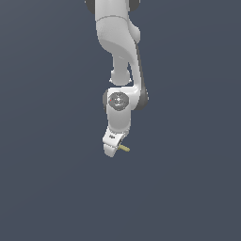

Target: Pick up the object and move it to a goal position.

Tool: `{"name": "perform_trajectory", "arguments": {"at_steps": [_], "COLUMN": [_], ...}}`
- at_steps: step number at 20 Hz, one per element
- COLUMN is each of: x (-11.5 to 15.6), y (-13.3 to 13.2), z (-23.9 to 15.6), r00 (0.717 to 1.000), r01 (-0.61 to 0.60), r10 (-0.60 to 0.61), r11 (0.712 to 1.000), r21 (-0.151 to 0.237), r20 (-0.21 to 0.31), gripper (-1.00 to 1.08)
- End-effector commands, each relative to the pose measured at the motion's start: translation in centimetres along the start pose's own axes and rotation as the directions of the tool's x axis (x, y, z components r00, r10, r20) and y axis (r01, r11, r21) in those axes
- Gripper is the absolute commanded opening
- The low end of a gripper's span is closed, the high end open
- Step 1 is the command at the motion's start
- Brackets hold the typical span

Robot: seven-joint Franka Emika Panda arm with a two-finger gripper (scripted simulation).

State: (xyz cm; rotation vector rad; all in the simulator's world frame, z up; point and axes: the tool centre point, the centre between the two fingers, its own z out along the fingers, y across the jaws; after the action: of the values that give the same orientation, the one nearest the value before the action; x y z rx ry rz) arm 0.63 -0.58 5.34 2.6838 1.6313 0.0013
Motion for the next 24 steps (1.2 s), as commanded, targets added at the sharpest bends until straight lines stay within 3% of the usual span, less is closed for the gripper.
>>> {"name": "perform_trajectory", "arguments": {"at_steps": [1,10,11,24], "x": [0.0,0.0,0.0,0.1], "y": [-0.1,0.0,0.0,-0.1], "z": [1.2,3.9,3.9,3.6], "r00": [1.000,1.000,1.000,1.000], "r01": [0.001,0.004,0.004,0.004], "r10": [-0.001,-0.004,-0.004,-0.004], "r11": [1.000,1.000,1.000,1.000], "r21": [0.001,0.001,0.001,0.001], "r20": [0.001,0.000,0.000,0.000], "gripper": [1.00,1.00,-1.00,-1.00]}}
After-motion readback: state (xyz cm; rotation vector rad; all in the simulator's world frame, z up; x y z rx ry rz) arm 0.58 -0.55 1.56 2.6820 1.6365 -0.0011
